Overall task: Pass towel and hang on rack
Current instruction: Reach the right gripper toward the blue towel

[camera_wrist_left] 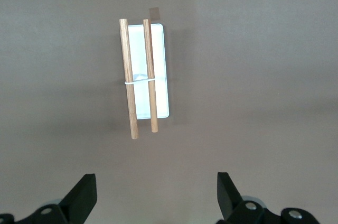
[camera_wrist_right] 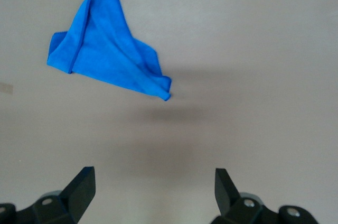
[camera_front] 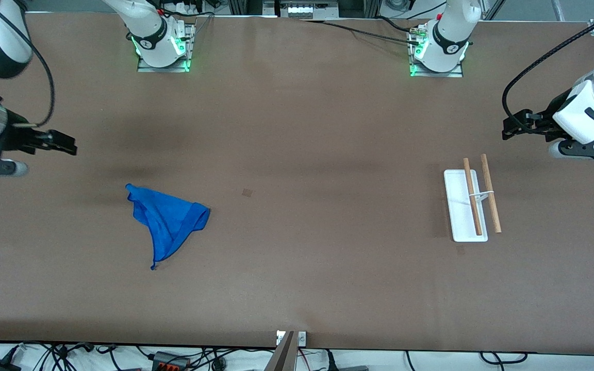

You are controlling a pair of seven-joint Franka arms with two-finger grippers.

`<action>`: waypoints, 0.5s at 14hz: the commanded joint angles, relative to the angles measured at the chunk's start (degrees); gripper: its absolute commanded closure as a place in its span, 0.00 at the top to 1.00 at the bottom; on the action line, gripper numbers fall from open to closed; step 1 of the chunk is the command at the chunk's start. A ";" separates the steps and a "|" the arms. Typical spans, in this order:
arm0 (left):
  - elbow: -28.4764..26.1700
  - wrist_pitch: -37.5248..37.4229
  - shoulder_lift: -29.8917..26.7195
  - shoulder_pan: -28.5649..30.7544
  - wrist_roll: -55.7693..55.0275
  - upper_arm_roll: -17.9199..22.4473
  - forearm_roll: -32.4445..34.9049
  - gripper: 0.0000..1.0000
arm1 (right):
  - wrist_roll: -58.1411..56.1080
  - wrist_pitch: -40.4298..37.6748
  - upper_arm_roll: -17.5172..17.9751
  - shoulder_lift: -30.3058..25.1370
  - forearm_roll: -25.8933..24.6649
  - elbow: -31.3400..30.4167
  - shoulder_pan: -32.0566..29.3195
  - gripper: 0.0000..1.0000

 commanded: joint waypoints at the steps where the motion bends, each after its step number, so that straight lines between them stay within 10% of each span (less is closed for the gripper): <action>1: 1.98 -1.60 0.85 0.44 1.38 -0.10 -0.92 1.00 | 0.49 2.70 -0.16 6.40 0.66 0.81 4.69 1.00; 7: 2.33 -2.21 1.20 0.44 1.38 -0.01 -0.92 1.00 | 0.23 30.11 -0.16 18.98 1.28 2.31 6.64 1.00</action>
